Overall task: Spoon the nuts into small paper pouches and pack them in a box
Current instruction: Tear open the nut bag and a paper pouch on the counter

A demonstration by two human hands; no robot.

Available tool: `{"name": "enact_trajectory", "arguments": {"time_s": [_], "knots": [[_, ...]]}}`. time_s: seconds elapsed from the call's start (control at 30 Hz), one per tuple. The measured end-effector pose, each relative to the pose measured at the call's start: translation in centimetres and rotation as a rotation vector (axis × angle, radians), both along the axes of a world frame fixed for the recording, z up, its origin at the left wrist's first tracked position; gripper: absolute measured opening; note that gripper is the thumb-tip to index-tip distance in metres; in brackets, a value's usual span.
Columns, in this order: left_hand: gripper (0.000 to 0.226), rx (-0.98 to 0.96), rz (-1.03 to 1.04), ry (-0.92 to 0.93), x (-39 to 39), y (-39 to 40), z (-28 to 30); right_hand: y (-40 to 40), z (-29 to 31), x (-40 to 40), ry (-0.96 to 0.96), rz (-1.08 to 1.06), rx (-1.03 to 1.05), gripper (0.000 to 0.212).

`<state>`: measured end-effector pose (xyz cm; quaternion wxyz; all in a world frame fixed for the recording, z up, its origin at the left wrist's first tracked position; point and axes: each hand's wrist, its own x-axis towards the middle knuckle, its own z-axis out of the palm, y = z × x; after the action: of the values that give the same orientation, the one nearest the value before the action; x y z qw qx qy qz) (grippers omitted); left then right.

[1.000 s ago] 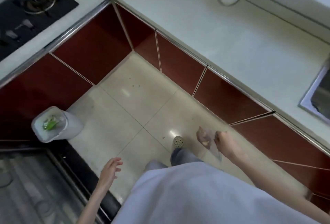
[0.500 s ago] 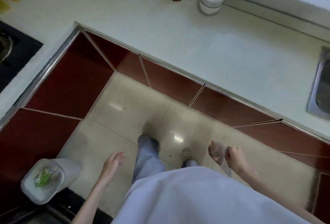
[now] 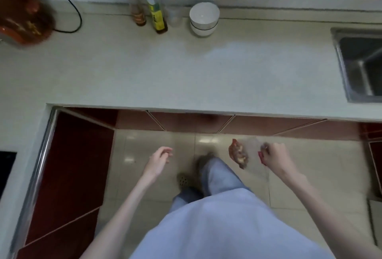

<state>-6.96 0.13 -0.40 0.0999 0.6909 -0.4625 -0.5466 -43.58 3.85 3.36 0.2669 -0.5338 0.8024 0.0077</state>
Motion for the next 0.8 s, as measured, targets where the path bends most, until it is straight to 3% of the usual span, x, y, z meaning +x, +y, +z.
{"name": "enact_trajectory", "arguments": {"time_s": [0.13, 0.4, 0.57, 0.8], "knots": [[0.025, -0.038, -0.112, 0.038, -2.3, -6.1, 2.3, -5.3, 3.3, 2.8, -0.107, -0.077, -0.199, 0.027], [0.024, -0.136, -0.187, 0.116, -7.4, -16.5, 7.8, -18.4, 8.3, 6.9, -0.407, -0.163, -0.337, 0.029], [0.028, -0.210, -0.173, 0.194, -10.6, -22.1, 10.9, -25.9, 9.3, 8.4, -0.569, -0.182, -0.299, 0.030], [0.034, -0.307, -0.199, 0.095, -13.1, -27.6, 12.2, -33.1, 10.0, 9.7, -0.614, -0.188, -0.211, 0.035]]}}
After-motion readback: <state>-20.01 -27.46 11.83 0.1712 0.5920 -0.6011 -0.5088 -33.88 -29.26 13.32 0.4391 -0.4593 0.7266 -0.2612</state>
